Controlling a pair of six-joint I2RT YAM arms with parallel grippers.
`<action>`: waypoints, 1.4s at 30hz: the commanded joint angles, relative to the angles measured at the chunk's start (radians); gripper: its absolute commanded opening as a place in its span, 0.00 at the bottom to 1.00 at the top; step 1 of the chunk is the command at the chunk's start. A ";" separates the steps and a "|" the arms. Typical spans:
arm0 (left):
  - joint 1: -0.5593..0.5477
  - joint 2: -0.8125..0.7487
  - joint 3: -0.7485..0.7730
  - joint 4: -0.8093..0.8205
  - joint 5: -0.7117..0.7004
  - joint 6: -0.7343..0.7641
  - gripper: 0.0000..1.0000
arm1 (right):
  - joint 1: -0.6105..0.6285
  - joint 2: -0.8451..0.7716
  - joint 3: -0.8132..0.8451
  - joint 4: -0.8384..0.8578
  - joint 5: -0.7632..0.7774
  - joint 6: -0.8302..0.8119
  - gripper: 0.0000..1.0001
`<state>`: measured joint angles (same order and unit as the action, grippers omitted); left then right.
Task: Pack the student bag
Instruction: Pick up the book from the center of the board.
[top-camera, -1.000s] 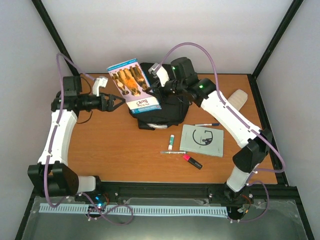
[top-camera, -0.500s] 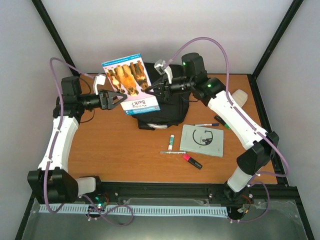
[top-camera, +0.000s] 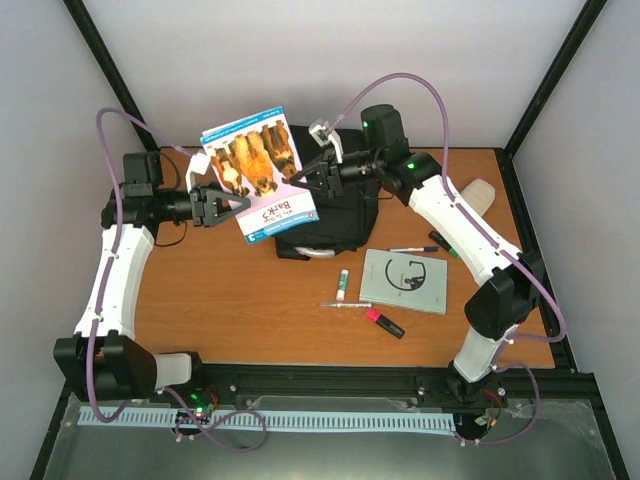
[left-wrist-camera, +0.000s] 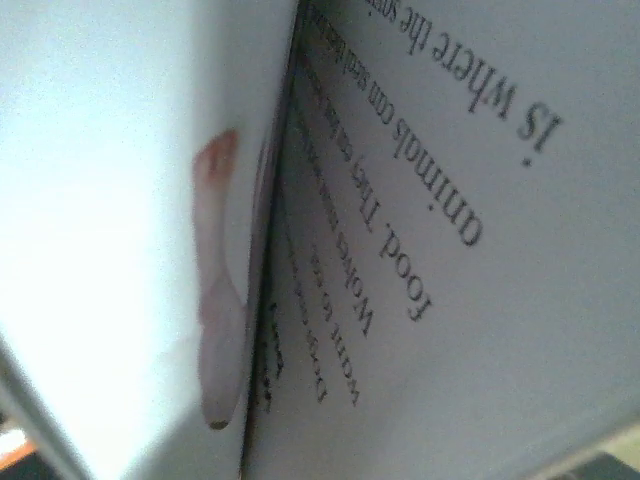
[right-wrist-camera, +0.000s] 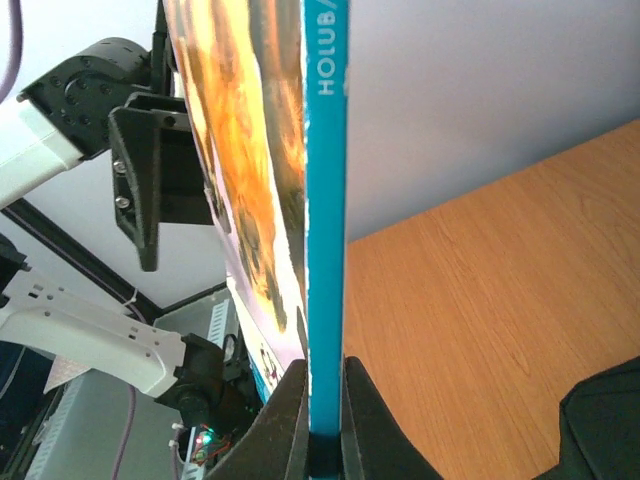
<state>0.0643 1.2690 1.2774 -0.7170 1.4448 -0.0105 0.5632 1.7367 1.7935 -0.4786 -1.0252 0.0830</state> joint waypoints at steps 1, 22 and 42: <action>-0.001 0.003 0.019 -0.098 0.083 0.068 0.63 | -0.010 0.000 0.008 0.034 0.031 0.022 0.03; 0.019 -0.015 -0.059 -0.044 -0.126 -0.010 0.01 | -0.025 -0.053 -0.057 -0.045 0.142 -0.067 0.48; -0.070 -0.107 -0.102 -0.536 -0.589 0.911 0.01 | -0.039 0.093 0.341 -0.657 0.112 -0.932 0.86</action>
<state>0.0257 1.2041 1.1698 -1.2388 0.8906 0.7517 0.4873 1.7782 2.0956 -1.0138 -0.9039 -0.6781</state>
